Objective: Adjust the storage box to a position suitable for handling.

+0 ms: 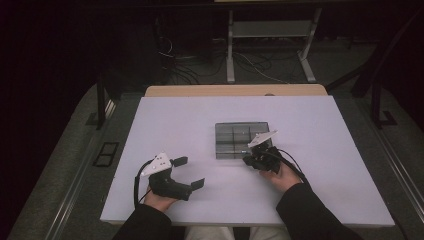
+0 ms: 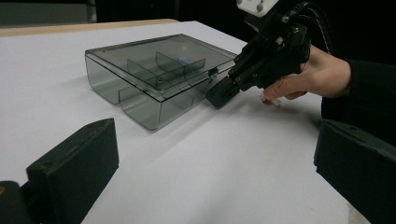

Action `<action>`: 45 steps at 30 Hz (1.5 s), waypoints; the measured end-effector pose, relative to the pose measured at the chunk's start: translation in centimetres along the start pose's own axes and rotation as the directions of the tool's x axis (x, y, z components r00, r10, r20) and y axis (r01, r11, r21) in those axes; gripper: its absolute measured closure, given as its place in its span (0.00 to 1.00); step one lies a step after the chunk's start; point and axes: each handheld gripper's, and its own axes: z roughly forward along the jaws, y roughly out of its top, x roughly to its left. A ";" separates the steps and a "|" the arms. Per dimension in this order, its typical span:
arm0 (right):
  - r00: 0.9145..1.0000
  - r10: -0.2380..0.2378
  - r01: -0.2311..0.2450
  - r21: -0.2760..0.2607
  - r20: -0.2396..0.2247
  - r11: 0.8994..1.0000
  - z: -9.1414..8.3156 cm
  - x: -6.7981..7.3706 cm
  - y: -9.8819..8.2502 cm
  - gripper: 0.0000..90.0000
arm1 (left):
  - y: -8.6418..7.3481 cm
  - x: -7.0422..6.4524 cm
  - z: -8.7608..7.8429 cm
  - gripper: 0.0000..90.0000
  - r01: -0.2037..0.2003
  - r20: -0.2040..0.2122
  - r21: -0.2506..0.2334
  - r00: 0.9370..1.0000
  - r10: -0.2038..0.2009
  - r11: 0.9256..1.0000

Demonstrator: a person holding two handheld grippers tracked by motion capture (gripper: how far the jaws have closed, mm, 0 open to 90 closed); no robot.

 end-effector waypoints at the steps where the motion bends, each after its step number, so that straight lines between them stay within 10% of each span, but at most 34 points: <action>1: 1.000 -0.001 0.001 -0.001 -0.001 1.000 0.0 0.0 0.1 0.99 | 0.0 0.0 0.0 0.00 0.001 0.000 -0.001 1.000 -0.001 1.000; 29: 0.997 0.045 -0.049 -0.076 -0.055 0.996 -1.9 -0.6 0.3 0.92 | 0.0 0.1 0.1 0.00 0.000 0.000 0.002 1.000 0.000 1.000; 45: 0.996 0.060 -0.068 -0.141 -0.059 0.988 -6.0 -0.2 -0.2 0.62 | 0.0 0.1 0.1 0.00 0.000 -0.002 0.004 1.000 0.000 1.000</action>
